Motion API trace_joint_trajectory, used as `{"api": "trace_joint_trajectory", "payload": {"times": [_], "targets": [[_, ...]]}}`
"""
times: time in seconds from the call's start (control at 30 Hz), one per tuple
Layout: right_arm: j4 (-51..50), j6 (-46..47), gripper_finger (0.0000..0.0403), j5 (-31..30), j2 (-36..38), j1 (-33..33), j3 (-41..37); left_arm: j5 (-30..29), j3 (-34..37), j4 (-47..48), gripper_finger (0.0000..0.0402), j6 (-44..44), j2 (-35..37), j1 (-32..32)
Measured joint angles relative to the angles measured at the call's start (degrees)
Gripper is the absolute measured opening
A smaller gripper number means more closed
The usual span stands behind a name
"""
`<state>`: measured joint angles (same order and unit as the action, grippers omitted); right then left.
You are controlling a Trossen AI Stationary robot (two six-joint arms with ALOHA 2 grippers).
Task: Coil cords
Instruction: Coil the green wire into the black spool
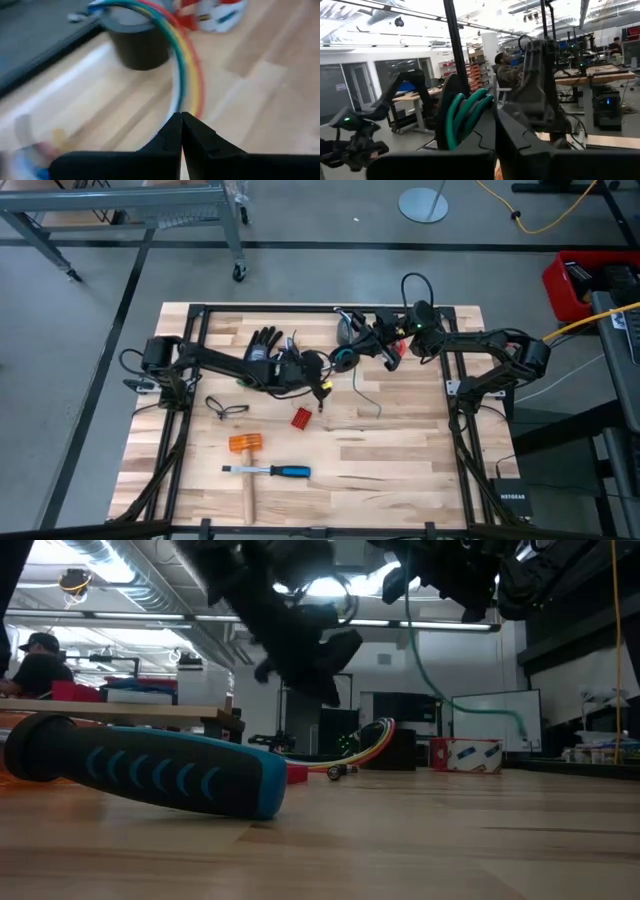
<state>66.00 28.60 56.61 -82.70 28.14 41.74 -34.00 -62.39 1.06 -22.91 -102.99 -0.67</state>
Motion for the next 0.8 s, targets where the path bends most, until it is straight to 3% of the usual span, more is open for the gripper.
{"api": "trace_joint_trajectory", "payload": {"times": [0.17, 0.27, 0.53, 0.8], "targets": [[0.2, -0.5, 0.0001, -1.9, 0.0, 0.0, 0.0, 10.0, 10.5, -29.7, 0.0, 3.1, 1.4, -1.5], [-0.1, -1.3, 0.0001, -3.5, 0.0, 0.0, 0.0, 12.9, 12.9, -38.3, 0.0, 0.5, 1.4, -1.5], [-1.6, -6.0, 0.0001, -8.2, 0.0, 0.0, 0.0, 17.1, 12.9, -41.2, 0.0, -9.4, 1.4, 0.3], [-2.1, -7.6, 0.0001, -8.6, 0.0, 0.0, 0.0, 17.7, 12.8, -42.3, 0.0038, -9.5, 1.3, 4.9]]}}
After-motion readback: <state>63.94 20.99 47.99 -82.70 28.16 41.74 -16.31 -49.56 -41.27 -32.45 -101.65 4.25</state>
